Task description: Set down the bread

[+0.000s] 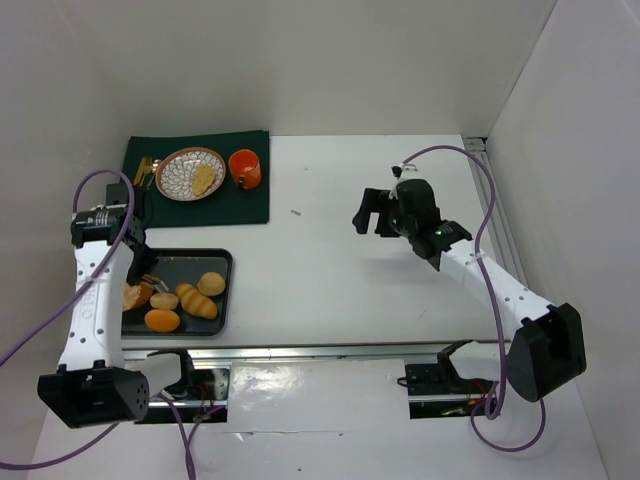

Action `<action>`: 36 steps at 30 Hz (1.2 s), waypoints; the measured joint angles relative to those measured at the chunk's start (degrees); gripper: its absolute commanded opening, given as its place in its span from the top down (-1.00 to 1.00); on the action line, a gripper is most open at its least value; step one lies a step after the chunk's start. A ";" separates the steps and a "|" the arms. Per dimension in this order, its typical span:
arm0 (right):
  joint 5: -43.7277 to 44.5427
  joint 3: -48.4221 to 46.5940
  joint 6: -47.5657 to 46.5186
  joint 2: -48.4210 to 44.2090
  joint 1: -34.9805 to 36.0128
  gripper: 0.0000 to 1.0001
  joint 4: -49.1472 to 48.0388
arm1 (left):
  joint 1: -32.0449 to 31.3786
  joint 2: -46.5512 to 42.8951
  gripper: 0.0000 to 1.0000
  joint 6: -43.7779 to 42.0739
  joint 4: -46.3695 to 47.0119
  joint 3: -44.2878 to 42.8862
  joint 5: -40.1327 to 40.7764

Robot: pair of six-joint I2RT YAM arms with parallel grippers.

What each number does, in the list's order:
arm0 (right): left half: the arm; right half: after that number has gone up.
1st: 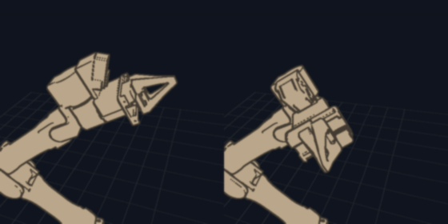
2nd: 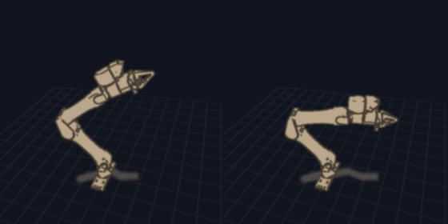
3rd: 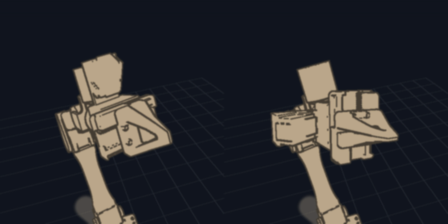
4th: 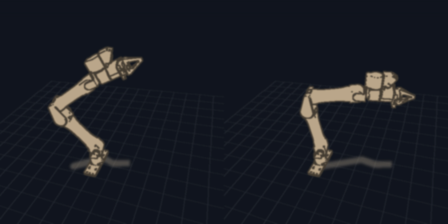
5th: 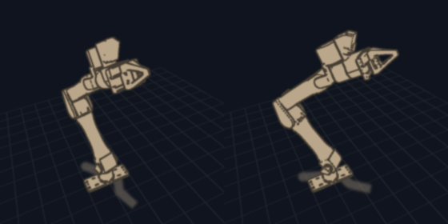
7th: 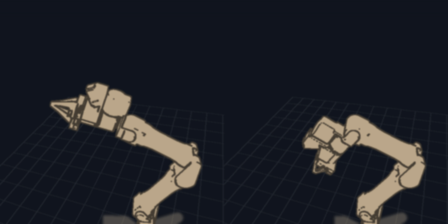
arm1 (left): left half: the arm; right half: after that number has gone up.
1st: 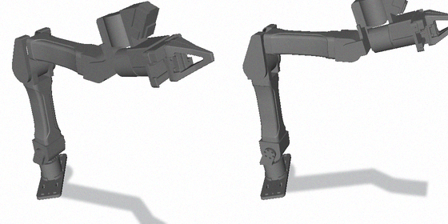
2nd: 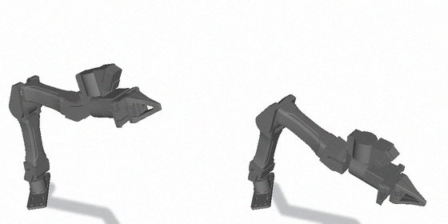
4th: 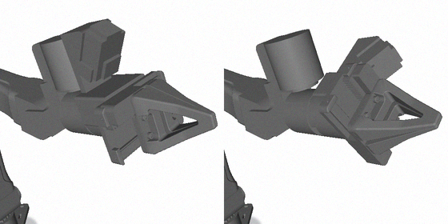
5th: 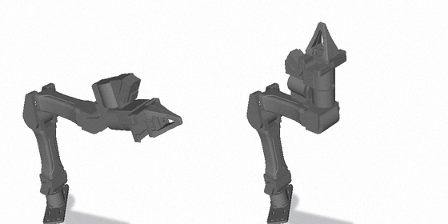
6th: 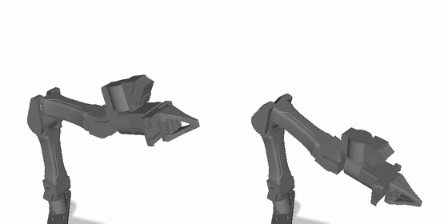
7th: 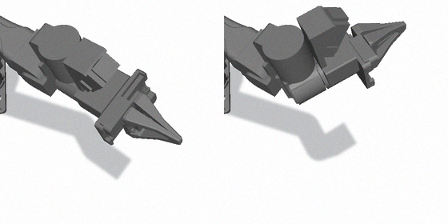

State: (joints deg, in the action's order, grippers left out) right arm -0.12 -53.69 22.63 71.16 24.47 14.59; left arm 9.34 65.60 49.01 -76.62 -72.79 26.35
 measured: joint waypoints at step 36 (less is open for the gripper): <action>2.97 -4.15 0.50 4.13 2.82 -1.00 0.68 | -4.90 16.76 1.00 -7.17 4.63 -30.69 0.87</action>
State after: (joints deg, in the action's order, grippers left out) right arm 2.85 -57.84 23.14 75.29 27.29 15.27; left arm 4.45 82.37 41.85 -71.99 -103.48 27.22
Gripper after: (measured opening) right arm 0.999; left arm 0.360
